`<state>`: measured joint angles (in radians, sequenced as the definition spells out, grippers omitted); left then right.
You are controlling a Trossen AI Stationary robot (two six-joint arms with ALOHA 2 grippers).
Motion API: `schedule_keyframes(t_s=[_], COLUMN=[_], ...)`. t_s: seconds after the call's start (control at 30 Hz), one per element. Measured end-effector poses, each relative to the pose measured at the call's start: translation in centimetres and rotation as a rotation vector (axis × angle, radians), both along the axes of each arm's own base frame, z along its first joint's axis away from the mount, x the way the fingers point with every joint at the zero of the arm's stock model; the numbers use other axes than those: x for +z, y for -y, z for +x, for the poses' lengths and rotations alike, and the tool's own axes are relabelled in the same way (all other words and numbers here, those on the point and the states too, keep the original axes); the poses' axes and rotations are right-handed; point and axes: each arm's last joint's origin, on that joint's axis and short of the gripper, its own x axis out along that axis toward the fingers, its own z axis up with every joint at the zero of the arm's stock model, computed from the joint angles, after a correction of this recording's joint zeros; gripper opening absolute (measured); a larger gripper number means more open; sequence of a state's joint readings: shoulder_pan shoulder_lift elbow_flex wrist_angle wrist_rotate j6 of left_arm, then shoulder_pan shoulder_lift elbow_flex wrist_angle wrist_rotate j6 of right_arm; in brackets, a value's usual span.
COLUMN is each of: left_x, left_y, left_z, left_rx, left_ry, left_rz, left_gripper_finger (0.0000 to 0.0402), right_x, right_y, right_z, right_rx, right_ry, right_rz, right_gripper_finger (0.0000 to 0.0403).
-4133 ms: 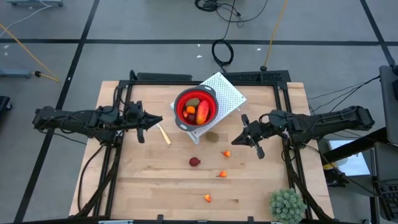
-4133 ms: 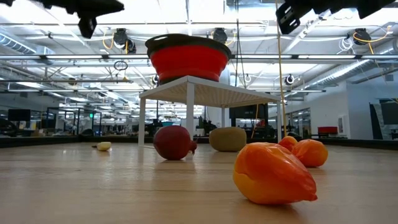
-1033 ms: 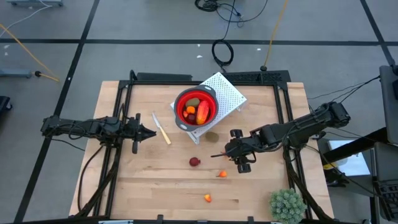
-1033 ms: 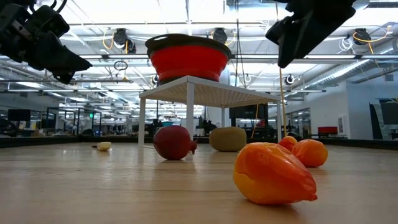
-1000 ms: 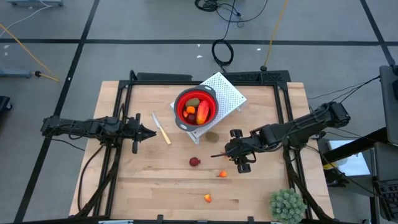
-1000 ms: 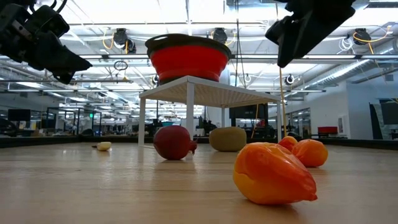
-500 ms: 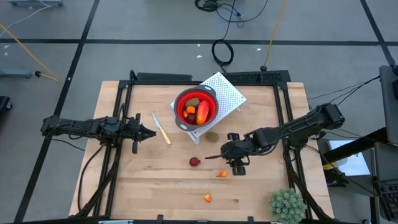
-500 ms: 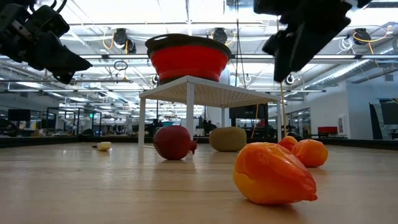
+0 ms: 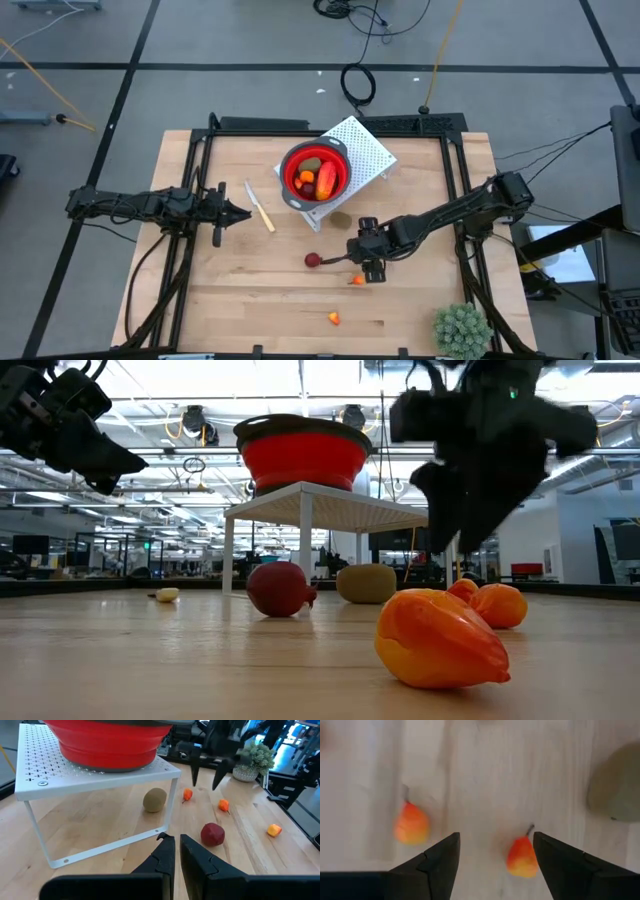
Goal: Pick & Place Fruit
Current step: Put the peach into the red strainer bowl on the shelf
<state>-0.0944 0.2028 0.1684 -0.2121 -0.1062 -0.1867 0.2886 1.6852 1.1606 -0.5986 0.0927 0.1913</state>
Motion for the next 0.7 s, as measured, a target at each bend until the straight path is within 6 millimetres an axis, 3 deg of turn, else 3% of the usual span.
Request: schedule_keyframes(t_s=[0.37, 0.7], left_x=[0.0, 0.0], left_y=[0.0, 0.0], left_z=[0.0, 0.0], left_rx=[0.0, 0.0], left_ry=[0.0, 0.0], left_rz=[0.0, 0.0], left_gripper_finger=[0.0026, 0.0026], right_x=[-2.8, -4.7], right_y=[0.0, 1.3], right_z=[0.5, -0.4], right_rx=[-0.005, -0.124], right_ry=[-0.094, -0.149], right_rz=[-0.043, -0.056], right_gripper_finger=[0.0254, 0.0252])
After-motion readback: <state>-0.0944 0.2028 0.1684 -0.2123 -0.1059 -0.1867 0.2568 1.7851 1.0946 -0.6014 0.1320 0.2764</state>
